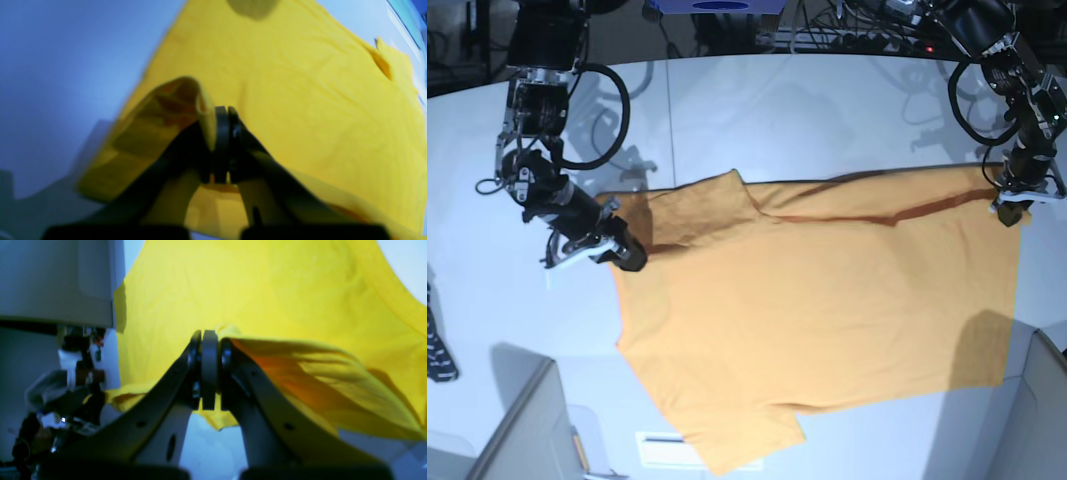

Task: Fold the T-shirt properly
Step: 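Lift both grippers and drag the shirt's shoulder edge toward the arms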

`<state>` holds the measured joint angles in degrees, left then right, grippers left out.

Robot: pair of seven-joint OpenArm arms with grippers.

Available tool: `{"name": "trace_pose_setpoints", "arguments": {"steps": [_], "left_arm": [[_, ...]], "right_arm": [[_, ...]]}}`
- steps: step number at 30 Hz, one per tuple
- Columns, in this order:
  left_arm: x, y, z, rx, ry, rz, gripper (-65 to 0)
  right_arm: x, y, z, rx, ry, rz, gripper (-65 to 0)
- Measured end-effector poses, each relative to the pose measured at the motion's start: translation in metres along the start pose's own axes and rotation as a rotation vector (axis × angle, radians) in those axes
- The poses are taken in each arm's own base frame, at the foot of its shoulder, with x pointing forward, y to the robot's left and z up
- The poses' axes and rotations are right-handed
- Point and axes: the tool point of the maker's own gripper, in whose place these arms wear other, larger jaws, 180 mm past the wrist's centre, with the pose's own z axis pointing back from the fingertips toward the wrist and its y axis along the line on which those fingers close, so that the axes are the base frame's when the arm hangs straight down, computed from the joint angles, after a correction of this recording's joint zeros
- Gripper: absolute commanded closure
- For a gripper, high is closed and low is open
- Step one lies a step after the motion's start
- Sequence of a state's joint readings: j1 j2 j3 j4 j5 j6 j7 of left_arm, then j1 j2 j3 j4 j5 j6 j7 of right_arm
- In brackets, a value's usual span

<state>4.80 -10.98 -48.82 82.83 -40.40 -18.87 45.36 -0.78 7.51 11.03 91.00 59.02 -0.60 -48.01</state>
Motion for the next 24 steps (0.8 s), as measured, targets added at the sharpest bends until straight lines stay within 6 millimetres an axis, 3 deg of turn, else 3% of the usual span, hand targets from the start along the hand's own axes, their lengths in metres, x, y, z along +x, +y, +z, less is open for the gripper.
{"name": "trace_pose_setpoints", "arguments": {"steps": [3, 11, 19, 24], "left_arm": [[-0.003, 0.001, -0.001, 0.003, 0.011, 0.004, 0.0], [0.021, -0.002, -0.007, 0.015, -0.034, 0.019, 0.0], [0.006, -0.003, -0.02, 0.005, 0.035, 0.012, 0.0], [0.02, -0.004, -0.021, 0.003, -0.037, 0.01, 0.0]], "right_arm": [[-0.002, -0.011, -0.006, -0.027, 0.021, -0.026, 0.0], [0.016, -0.006, -0.02, -0.012, 0.011, -0.042, 0.0], [0.023, -0.003, -0.032, -0.007, 0.058, -0.055, 0.0], [0.012, 0.01, -0.048, 0.003, 0.122, -0.006, 0.0]]}}
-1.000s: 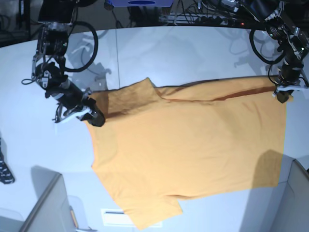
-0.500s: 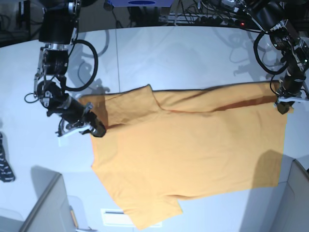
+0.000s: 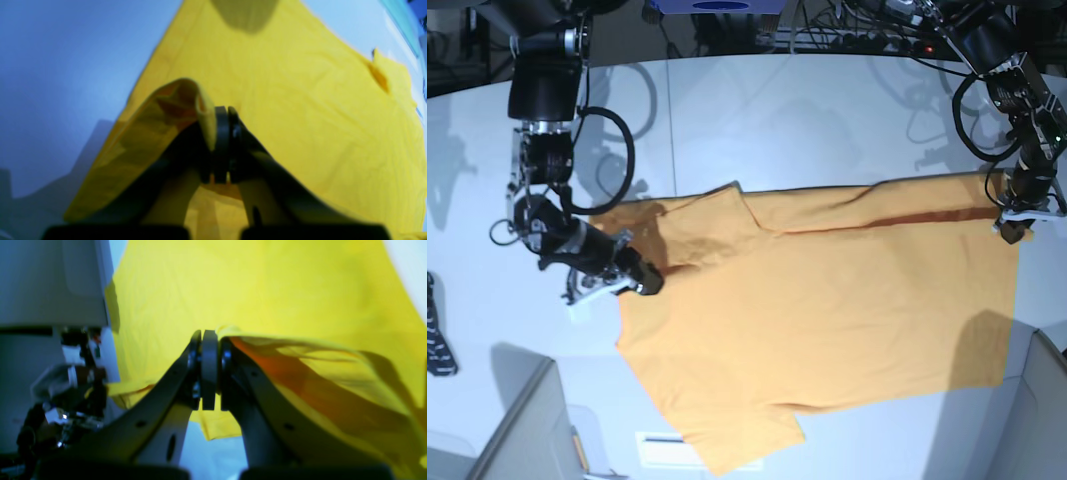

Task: Fold the T-shirt properly
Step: 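Lift both grippers and drag the shirt's shoulder edge toward the arms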

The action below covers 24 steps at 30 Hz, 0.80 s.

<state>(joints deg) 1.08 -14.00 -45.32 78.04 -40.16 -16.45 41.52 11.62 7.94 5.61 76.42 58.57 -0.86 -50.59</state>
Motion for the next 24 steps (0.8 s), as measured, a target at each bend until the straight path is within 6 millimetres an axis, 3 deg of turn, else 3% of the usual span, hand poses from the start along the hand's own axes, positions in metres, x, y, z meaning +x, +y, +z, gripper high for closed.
{"name": "trace_pose_setpoints", "arguments": {"steps": [4, 10, 14, 24], "left_arm": [[0.0, 0.0, 0.0, 0.0, -0.001, 0.0, 0.0], [-0.002, -0.007, -0.004, -0.017, 0.018, -0.029, 0.0], [-0.006, -0.001, -0.011, -0.007, 0.034, -0.005, 0.0], [-0.004, -0.001, -0.023, -0.011, 0.046, 0.025, 0.0]], "right_arm": [[-0.001, -0.001, -0.01, -0.004, 0.022, -0.015, 0.0], [0.007, -0.006, -0.007, -0.017, -0.004, -0.009, 0.0], [0.017, -0.011, -0.001, -0.036, -0.021, 0.008, 0.0], [0.014, -0.014, -0.006, -0.085, -0.016, 0.051, 0.0]]}}
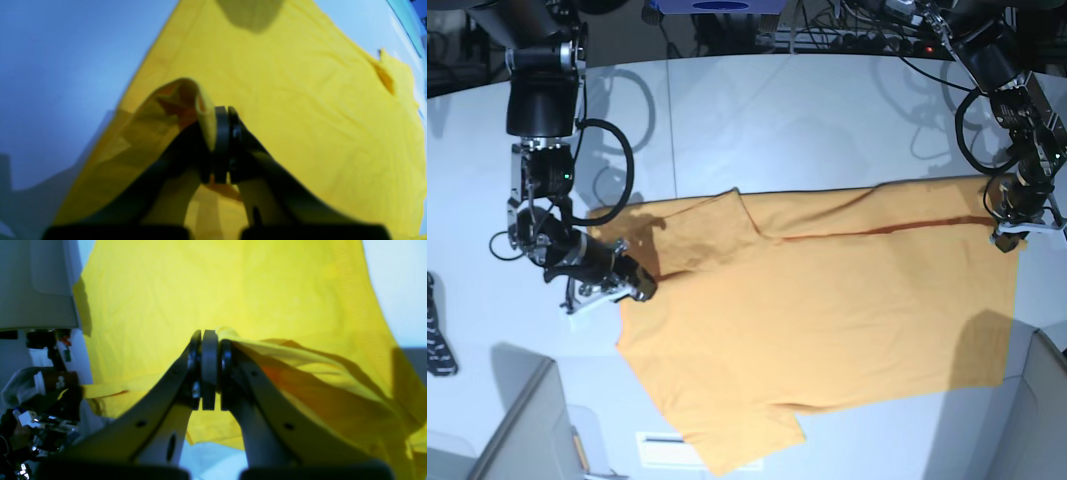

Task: Fold the T-shirt properly
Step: 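Lift both grippers and drag the shirt's shoulder edge toward the arms, then pull the held shoulder edge further toward the arms with both grippers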

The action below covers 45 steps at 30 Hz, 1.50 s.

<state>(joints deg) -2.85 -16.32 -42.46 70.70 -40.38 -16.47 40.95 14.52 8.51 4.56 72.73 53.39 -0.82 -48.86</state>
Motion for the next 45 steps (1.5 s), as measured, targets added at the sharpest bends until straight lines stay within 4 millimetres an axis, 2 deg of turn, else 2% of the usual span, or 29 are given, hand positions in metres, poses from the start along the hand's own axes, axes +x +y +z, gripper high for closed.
{"name": "trace_pose_setpoints", "arguments": {"steps": [3, 4, 7, 9, 14, 17, 21, 24, 26, 28, 31, 34, 36, 41, 45], "left_arm": [[-0.001, 0.001, 0.0, 0.003, 0.002, -0.002, 0.0], [-0.001, 0.001, 0.0, 0.003, 0.002, -0.001, 0.0], [0.0, 0.001, 0.0, 0.002, 0.0, 0.001, 0.0], [0.001, 0.003, 0.001, 0.006, -0.003, 0.001, 0.0], [0.013, 0.003, 0.003, 0.009, -0.018, -0.021, -25.3], [0.025, -0.007, 0.001, -0.012, -0.048, -0.017, -41.6], [0.045, -0.014, 0.002, -0.024, -0.085, -0.04, -54.1], [0.057, -0.018, 0.017, -0.028, -0.123, -0.096, -55.3], [0.05, -0.016, 0.031, -0.024, -0.12, -0.143, -55.0], [0.032, -0.004, 0.04, 0.005, -0.081, -0.165, -55.0], [0.004, 0.023, 0.054, 0.061, -0.057, -0.082, -55.0], [0.001, 0.055, 0.073, 0.137, -0.102, 0.005, -55.0], [-0.004, 0.068, 0.082, 0.172, -0.098, 0.008, -55.0], [-0.024, 0.068, 0.081, 0.164, -0.062, 0.033, -55.0], [-0.046, 0.088, 0.075, 0.195, -0.029, 0.099, -55.0]], "right_arm": [[-0.002, 0.002, -0.001, 0.005, 0.006, -0.002, 0.0], [-0.001, 0.002, -0.001, 0.005, 0.005, -0.002, -2.3], [0.002, -0.001, 0.001, -0.002, -0.005, -0.002, -23.6], [0.007, -0.004, 0.004, -0.004, -0.021, -0.02, -27.5], [0.033, -0.035, 0.03, -0.03, -0.139, -0.123, -27.6], [0.032, -0.05, 0.048, -0.087, -0.185, -0.187, -27.8], [0.027, -0.044, 0.071, -0.12, -0.238, -0.248, -27.9], [0.022, -0.037, 0.089, -0.131, -0.321, -0.274, -28.4], [0.002, -0.039, 0.092, -0.142, -0.317, -0.299, -28.5], [-0.017, -0.049, 0.095, -0.176, -0.333, -0.335, -28.7], [-0.041, -0.054, 0.099, -0.197, -0.34, -0.374, -34.2], [-0.053, -0.051, 0.099, -0.191, -0.352, -0.402, -37.4], [-0.063, -0.055, 0.097, -0.204, -0.341, -0.424, -37.5], [-0.079, -0.074, 0.086, -0.246, -0.32, -0.472, -34.1], [-0.092, -0.095, 0.079, -0.296, -0.311, -0.509, -29.1]]}}
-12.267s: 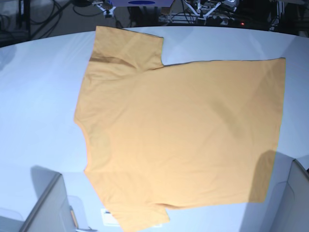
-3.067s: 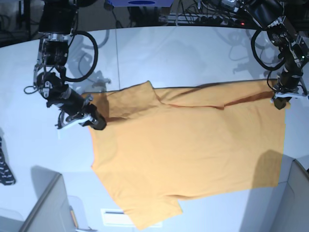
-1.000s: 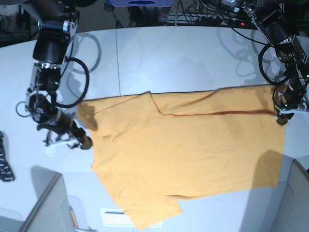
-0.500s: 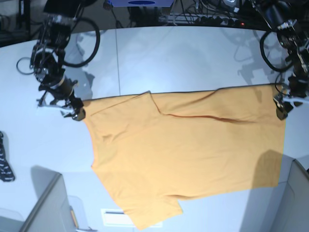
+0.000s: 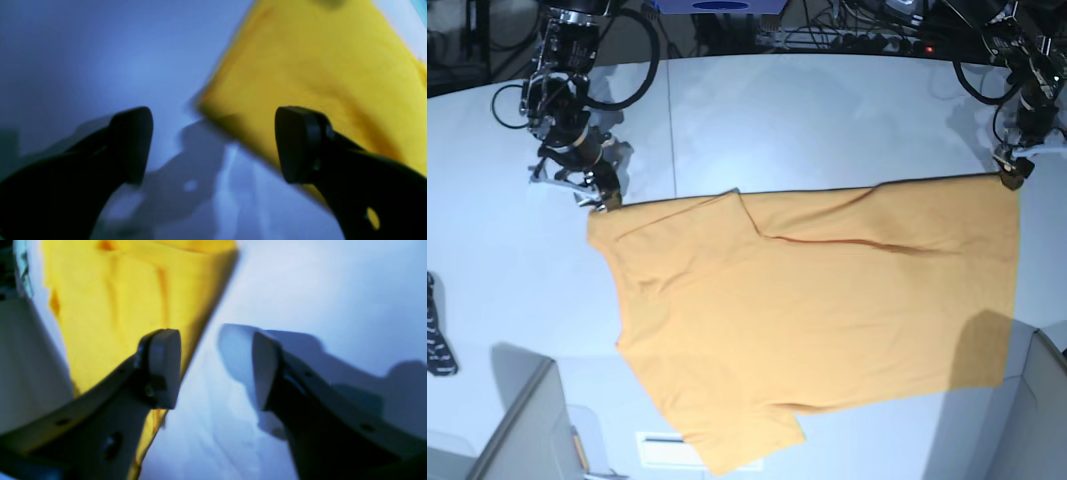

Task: Fold the T-shirt properly
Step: 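Pull the held shoulder edge further toward the arms with both grippers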

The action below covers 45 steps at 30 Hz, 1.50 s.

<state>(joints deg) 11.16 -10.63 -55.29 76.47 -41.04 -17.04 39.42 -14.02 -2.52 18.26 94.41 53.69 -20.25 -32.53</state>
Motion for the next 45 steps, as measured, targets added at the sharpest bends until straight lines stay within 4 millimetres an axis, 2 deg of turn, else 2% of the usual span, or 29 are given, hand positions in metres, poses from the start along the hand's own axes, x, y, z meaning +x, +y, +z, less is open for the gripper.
{"name": "trace_pose_setpoints", "arguments": {"steps": [5, 10, 14, 24, 26, 34, 36, 37, 38, 39, 45], "left_arm": [[0.0, -0.006, -0.013, -0.022, -0.002, 0.046, -55.0], [-0.002, -0.014, -0.017, -0.045, 0.003, 0.036, -54.8], [-0.004, -0.029, -0.024, -0.074, 0.014, 0.027, -54.8], [0.002, -0.038, -0.031, -0.078, 0.01, 0.042, -54.5], [0.001, -0.038, -0.033, -0.081, 0.012, 0.052, -50.2], [-0.012, -0.029, -0.037, -0.069, 0.039, 0.086, -12.5], [-0.014, -0.029, -0.037, -0.068, 0.045, 0.091, -4.1], [-0.016, -0.029, -0.037, -0.065, 0.052, 0.091, 0.0], [-0.017, -0.028, -0.037, -0.065, 0.055, 0.091, 0.0], [-0.017, -0.028, -0.037, -0.065, 0.056, 0.091, 0.0], [-0.019, -0.026, -0.035, -0.061, 0.062, 0.085, 0.0]], "right_arm": [[0.003, 0.0, -0.003, 0.0, -0.019, -0.003, -28.5], [0.005, 0.003, -0.006, 0.003, -0.019, -0.006, -28.5], [0.009, 0.008, -0.017, 0.01, -0.01, -0.017, -28.5], [0.011, 0.018, -0.036, 0.031, 0.001, -0.037, -28.7], [0.012, 0.021, -0.039, 0.037, 0.004, -0.036, -28.7], [0.012, 0.025, -0.046, 0.045, 0.011, -0.037, -27.2], [0.012, 0.024, -0.046, 0.04, 0.011, -0.035, -19.2], [0.011, 0.022, -0.046, 0.035, 0.013, -0.038, -12.5], [0.011, 0.02, -0.046, 0.024, 0.013, -0.039, -4.4], [0.01, 0.018, -0.046, 0.017, 0.016, -0.04, 0.0], [0.01, 0.016, -0.044, 0.017, 0.018, -0.04, 0.0]]}}
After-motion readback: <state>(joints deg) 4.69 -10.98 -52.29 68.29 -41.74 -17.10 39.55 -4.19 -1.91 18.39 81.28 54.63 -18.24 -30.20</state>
